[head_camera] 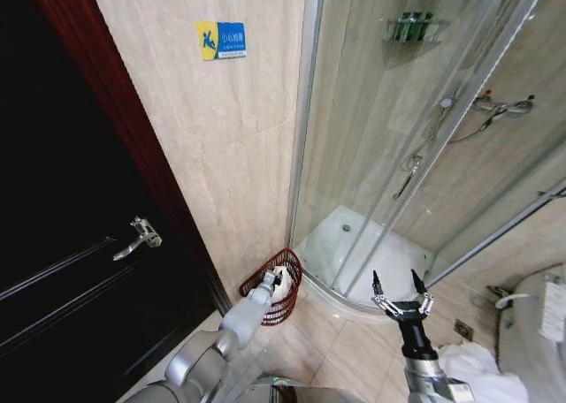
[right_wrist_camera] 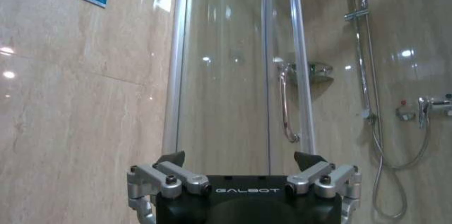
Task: Discard the used towel into the hamper.
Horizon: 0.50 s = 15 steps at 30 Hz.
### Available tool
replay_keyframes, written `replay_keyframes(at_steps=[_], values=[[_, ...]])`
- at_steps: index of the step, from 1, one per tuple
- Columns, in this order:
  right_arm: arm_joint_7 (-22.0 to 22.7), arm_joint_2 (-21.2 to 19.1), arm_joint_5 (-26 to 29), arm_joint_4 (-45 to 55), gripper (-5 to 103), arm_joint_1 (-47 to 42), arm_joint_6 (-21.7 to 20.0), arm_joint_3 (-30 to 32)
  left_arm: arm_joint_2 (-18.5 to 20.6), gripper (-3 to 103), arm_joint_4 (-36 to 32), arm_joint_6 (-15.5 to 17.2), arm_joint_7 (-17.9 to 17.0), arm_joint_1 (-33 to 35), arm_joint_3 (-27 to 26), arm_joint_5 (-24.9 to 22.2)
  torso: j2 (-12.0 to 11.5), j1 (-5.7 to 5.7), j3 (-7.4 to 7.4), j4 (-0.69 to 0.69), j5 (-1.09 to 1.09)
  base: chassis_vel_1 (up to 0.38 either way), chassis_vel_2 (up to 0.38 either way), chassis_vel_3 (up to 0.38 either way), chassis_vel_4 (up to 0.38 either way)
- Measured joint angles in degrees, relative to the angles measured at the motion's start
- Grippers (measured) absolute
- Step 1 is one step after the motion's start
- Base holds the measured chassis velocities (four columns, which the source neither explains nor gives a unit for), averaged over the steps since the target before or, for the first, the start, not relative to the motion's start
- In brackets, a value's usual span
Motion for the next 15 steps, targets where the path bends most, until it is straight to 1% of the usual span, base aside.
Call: replay_keyframes(at_steps=[2,5,6,8,9,12,13,14,15], values=[[0.0,0.0,-0.1,0.0,100,0.0,0.0,-0.1,0.0,54,-0.3,0.0,0.0,0.2,0.0,0.1,0.0,0.00,0.00,0.00,0.00,0.000,0.000,0.000,0.000],[0.0,0.0,-0.2,-0.2,100,0.2,0.0,-0.2,0.0,70,-0.8,-0.1,0.2,0.8,0.0,0.1,0.0,0.00,0.00,0.00,0.00,0.000,0.000,0.000,0.000],[0.0,0.0,-0.2,-0.2,100,0.2,0.0,-0.2,0.0,70,-0.8,-0.1,0.2,0.8,0.0,0.1,0.0,0.00,0.00,0.00,0.00,0.000,0.000,0.000,0.000],[0.1,-0.1,-0.4,-0.3,100,0.3,0.0,-0.2,0.0,81,-1.4,-1.6,1.8,1.5,-0.1,-1.3,0.0,0.00,0.00,0.00,0.00,0.000,0.000,0.000,0.000],[0.1,-0.1,-0.4,-0.3,100,0.3,0.0,-0.2,0.0,81,-1.4,-1.6,1.8,1.5,-0.1,-1.3,0.0,0.00,0.00,0.00,0.00,0.000,0.000,0.000,0.000],[0.9,-0.3,-0.6,-0.4,100,0.4,-0.1,0.0,0.1,96,-4.7,-2.6,3.2,3.6,-0.1,-3.6,0.0,0.00,0.00,0.00,-0.01,0.000,0.000,0.000,0.000],[0.9,-0.3,-0.6,-0.4,100,0.4,-0.1,0.0,0.1,96,-4.7,-2.6,3.2,3.6,-0.1,-3.6,0.0,0.00,0.00,0.00,-0.01,0.000,0.000,0.000,0.000],[1.2,-0.4,-0.6,-0.4,100,0.5,-0.2,0.1,0.5,98,-6.5,-2.7,3.3,4.6,-0.1,-4.2,0.0,0.00,0.00,-0.01,-0.04,0.000,0.000,0.000,0.000],[1.6,-0.6,-0.6,-0.3,100,0.5,-0.4,0.1,1.7,100,-9.4,-2.7,3.4,6.1,0.0,-4.6,0.0,0.00,0.00,-0.02,0.00,0.000,0.000,0.000,0.000]])
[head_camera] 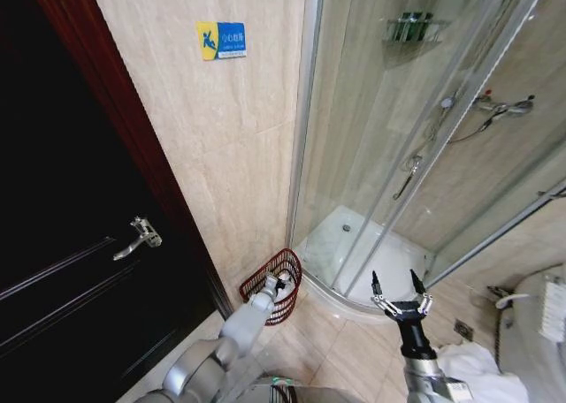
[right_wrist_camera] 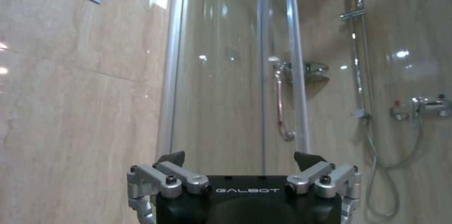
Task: Discard the used towel into the hamper.
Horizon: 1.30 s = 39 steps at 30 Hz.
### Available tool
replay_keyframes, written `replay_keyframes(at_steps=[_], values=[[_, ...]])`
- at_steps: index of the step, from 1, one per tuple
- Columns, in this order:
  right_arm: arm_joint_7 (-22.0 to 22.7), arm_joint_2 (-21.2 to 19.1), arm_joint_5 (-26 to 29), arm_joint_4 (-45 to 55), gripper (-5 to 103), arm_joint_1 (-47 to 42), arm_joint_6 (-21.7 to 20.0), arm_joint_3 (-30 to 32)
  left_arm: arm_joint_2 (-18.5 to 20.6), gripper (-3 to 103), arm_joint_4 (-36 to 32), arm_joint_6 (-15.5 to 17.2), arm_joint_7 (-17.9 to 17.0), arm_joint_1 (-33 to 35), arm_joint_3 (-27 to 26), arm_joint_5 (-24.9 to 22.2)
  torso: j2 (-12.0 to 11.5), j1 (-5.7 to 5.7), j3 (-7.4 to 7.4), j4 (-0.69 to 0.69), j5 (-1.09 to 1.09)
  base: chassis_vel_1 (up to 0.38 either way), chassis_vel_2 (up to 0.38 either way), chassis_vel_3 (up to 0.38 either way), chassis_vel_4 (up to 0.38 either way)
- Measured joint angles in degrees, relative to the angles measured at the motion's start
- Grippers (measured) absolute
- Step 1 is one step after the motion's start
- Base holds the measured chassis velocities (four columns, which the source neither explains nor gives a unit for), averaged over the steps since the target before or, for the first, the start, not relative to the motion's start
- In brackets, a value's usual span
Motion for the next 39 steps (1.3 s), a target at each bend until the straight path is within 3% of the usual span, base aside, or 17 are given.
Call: replay_keyframes(at_steps=[2,5,6,12,19,26,34,39], values=[[0.4,-0.1,0.0,0.1,100,0.0,-0.2,0.0,1.1,100,-2.6,0.1,0.0,1.3,0.1,-0.1,0.0,0.00,0.00,0.02,0.00,0.000,0.000,0.000,0.000],[3.6,-0.5,-0.8,0.6,100,0.5,-0.9,-0.1,6.2,100,-13.2,1.8,0.2,6.6,0.3,-0.2,0.0,0.00,0.00,0.04,0.03,0.000,0.000,0.000,0.000],[3.6,-0.5,-0.8,0.6,100,0.5,-0.9,-0.1,6.2,100,-13.2,1.8,0.2,6.6,0.3,-0.2,0.0,0.00,0.00,0.04,0.03,0.000,0.000,0.000,0.000],[7.3,-0.7,-3.0,2.1,100,1.5,-1.7,-0.5,13.8,100,-29.2,2.8,0.3,14.2,-0.5,-0.9,0.0,0.00,0.00,0.02,-0.03,0.000,0.000,0.000,0.000],[7.9,-0.8,-3.0,3.2,100,1.5,-2.0,-0.4,18.3,100,-39.8,2.6,0.9,21.6,-4.3,-1.2,0.0,0.00,0.00,0.01,-0.03,0.000,0.000,0.000,0.000],[9.3,-1.6,-2.4,2.9,100,1.9,-2.0,0.1,22.7,100,-59.0,3.7,-1.8,33.8,-9.8,-4.3,0.0,-0.01,-0.01,0.01,-0.02,0.000,0.000,0.000,0.000],[10.0,-2.1,-1.8,3.3,100,4.0,-2.7,0.4,23.1,100,-72.1,5.6,-3.3,42.4,-17.3,-3.7,0.0,0.00,0.00,0.02,0.01,0.000,0.000,0.000,0.000],[10.9,-2.0,-0.1,3.3,100,4.6,-4.0,0.7,18.1,100,-77.9,6.2,-3.4,49.2,-23.2,-1.8,0.0,0.00,0.00,0.02,-0.01,0.000,0.000,0.000,0.000]])
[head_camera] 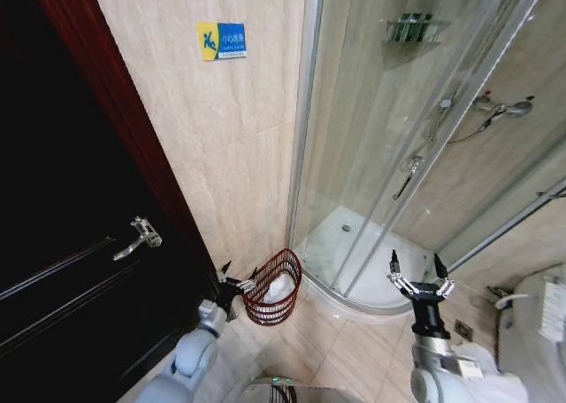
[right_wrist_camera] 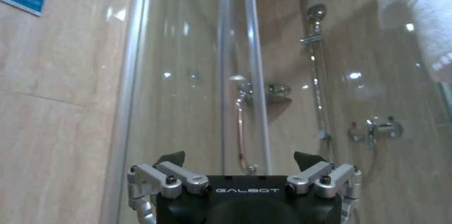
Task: Discard the used towel into the hamper.
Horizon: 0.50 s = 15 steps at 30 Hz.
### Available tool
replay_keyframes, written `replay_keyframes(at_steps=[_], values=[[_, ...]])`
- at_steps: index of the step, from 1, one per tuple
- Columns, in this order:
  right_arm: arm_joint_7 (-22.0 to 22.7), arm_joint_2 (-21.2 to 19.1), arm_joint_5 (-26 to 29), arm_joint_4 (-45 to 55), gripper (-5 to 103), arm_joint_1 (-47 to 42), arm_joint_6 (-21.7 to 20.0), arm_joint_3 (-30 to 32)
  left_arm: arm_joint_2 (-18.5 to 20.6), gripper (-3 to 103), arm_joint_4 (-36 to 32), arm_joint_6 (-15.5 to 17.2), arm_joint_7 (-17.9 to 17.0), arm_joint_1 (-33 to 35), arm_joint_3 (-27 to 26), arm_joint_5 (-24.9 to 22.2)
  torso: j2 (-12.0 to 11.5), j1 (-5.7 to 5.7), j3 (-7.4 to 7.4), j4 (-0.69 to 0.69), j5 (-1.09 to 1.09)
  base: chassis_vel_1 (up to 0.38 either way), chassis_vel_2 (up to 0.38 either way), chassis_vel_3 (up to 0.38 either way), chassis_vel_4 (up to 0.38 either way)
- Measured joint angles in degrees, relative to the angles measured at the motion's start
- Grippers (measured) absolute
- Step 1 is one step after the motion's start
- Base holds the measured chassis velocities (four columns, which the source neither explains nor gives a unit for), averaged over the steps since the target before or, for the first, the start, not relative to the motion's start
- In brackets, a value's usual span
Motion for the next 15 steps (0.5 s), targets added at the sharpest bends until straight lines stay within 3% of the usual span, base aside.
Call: replay_keyframes(at_steps=[4,8,12,15], values=[[0.7,0.0,0.7,0.5,100,0.1,-0.7,0.3,-3.0,100,-2.4,0.6,0.5,2.3,-2.5,1.2,0.0,0.00,0.00,0.00,0.01,0.000,0.000,0.000,0.000],[1.3,-0.4,1.8,1.8,100,0.1,-2.3,0.5,-9.0,100,-6.3,0.5,0.8,6.0,-5.9,5.5,0.0,0.00,0.00,0.00,0.01,0.000,0.000,0.000,0.000],[1.3,-0.8,2.2,1.4,100,1.2,-2.9,0.3,-13.6,100,-9.4,-0.1,1.3,8.4,-6.5,6.9,0.0,0.00,0.00,0.01,0.01,0.000,0.000,0.000,0.000],[1.8,-0.9,2.2,1.2,100,1.4,-3.6,0.0,-14.8,100,-11.0,-0.8,1.9,9.9,-6.8,7.5,0.0,0.00,0.00,0.00,0.01,0.000,0.000,0.000,0.000]])
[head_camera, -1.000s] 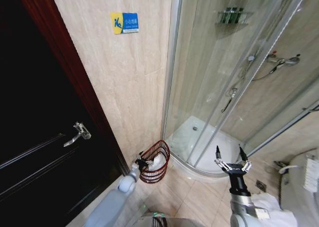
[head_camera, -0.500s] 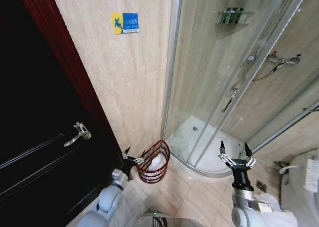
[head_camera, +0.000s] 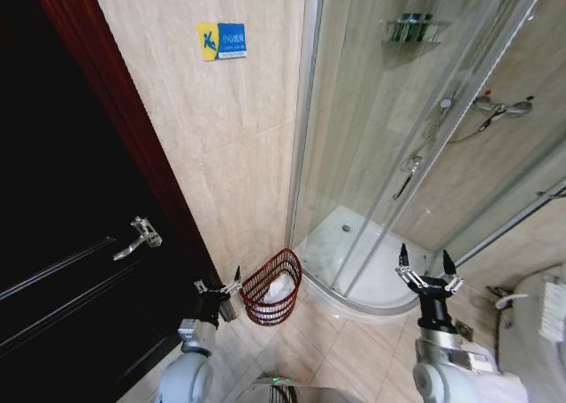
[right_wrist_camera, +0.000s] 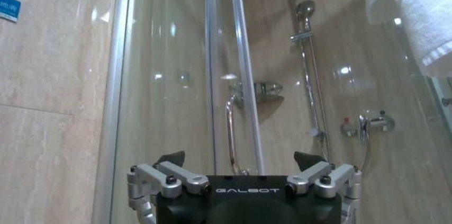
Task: Discard the used towel into the hamper.
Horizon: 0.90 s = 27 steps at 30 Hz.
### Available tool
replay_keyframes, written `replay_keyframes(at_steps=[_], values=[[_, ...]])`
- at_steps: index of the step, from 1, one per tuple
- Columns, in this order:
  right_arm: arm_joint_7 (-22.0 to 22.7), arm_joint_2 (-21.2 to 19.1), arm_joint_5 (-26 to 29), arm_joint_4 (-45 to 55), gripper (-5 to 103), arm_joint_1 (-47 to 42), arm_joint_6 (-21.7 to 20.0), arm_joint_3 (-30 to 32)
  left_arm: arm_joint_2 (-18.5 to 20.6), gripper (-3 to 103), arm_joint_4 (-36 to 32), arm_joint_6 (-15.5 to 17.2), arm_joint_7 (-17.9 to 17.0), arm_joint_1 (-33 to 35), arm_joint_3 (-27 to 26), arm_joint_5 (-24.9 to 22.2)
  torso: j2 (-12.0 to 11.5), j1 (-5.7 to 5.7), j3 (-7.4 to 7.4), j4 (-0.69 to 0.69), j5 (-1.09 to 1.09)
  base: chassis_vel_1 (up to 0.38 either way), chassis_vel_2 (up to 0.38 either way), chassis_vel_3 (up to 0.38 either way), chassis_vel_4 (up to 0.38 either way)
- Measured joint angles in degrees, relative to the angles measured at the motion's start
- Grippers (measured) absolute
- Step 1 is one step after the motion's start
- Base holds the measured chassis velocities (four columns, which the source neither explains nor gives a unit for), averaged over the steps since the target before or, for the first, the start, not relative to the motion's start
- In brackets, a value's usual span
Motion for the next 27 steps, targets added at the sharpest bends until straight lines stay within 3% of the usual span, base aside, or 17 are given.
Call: replay_keyframes(at_steps=[8,10,13,14,15,20,22,27], values=[[0.8,-0.4,0.4,0.0,100,0.0,-1.1,0.0,-3.6,100,-7.5,1.2,4.2,2.3,-3.4,2.3,0.0,0.00,0.00,0.00,0.00,0.000,0.000,0.000,0.000],[0.9,-0.5,0.5,0.0,100,0.1,-1.3,-0.1,-4.2,100,-10.2,5.0,6.4,2.7,-4.0,2.8,0.0,0.00,0.00,0.00,0.00,0.000,0.000,0.000,0.000],[0.9,-0.6,0.9,-0.1,100,0.2,-1.3,-0.1,-4.5,100,-10.8,6.9,8.2,2.7,-4.4,3.1,0.0,0.00,0.00,0.00,-0.01,0.000,0.000,0.000,0.000],[0.9,-0.7,1.3,-0.4,100,0.3,-1.3,0.0,-4.5,100,-11.3,9.3,9.0,2.8,-4.0,3.0,0.0,0.00,0.00,0.00,-0.01,0.000,0.000,0.000,0.000],[0.9,-0.7,1.5,-0.6,100,0.3,-1.3,0.1,-4.5,100,-11.7,11.4,9.2,3.0,-3.1,2.6,0.0,0.00,0.00,0.00,-0.01,0.000,0.000,0.000,0.000],[0.8,-0.7,1.9,-1.0,100,0.3,-1.1,0.4,-4.7,100,-12.8,15.2,8.9,3.1,-1.7,1.5,0.0,0.00,0.00,0.00,-0.01,0.000,0.000,0.000,0.000],[0.7,-0.6,2.1,-1.4,100,0.3,-0.7,0.5,-4.6,100,-14.1,18.2,8.1,3.1,-1.5,0.1,0.0,0.00,0.00,0.00,-0.01,0.000,0.000,0.000,0.000],[0.4,-0.3,2.0,-1.7,100,0.2,-0.3,0.2,-3.6,100,-15.3,19.2,7.4,3.3,-2.3,-1.0,0.0,0.00,0.00,0.00,-0.01,0.000,0.000,0.000,0.000]])
